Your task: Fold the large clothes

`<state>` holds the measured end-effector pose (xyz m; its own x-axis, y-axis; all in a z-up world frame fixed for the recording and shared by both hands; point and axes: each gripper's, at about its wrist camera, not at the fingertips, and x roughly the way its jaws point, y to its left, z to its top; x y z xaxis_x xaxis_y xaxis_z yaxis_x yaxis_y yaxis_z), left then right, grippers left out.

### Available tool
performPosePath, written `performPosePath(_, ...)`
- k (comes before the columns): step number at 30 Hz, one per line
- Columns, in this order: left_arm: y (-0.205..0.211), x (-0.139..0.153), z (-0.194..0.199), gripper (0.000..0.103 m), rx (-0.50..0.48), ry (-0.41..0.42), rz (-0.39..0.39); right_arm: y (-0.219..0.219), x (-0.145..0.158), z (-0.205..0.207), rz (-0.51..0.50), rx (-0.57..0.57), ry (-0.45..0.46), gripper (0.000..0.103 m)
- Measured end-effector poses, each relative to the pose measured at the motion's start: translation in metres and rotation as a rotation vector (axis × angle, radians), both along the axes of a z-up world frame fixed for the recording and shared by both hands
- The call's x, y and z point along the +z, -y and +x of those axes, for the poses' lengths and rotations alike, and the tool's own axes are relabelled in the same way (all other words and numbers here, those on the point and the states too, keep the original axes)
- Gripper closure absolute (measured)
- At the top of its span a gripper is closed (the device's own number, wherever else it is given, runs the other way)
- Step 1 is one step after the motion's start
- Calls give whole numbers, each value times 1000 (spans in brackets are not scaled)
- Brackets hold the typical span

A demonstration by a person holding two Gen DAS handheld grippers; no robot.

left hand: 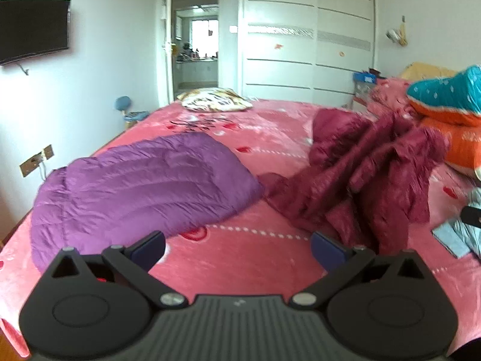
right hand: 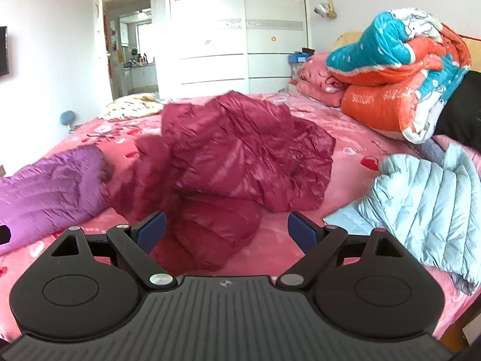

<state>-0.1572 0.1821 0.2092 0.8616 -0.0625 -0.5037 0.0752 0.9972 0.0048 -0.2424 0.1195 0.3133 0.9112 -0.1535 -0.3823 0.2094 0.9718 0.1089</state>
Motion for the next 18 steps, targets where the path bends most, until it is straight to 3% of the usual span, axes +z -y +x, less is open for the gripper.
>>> performPosePath(8, -19, 8, -3, 1, 47, 27, -2, -30, 17, -5, -23, 44, 21, 0)
performPosePath(18, -24, 14, -8, 1, 65, 91, 29, -31, 26, -9, -54, 88, 64, 0)
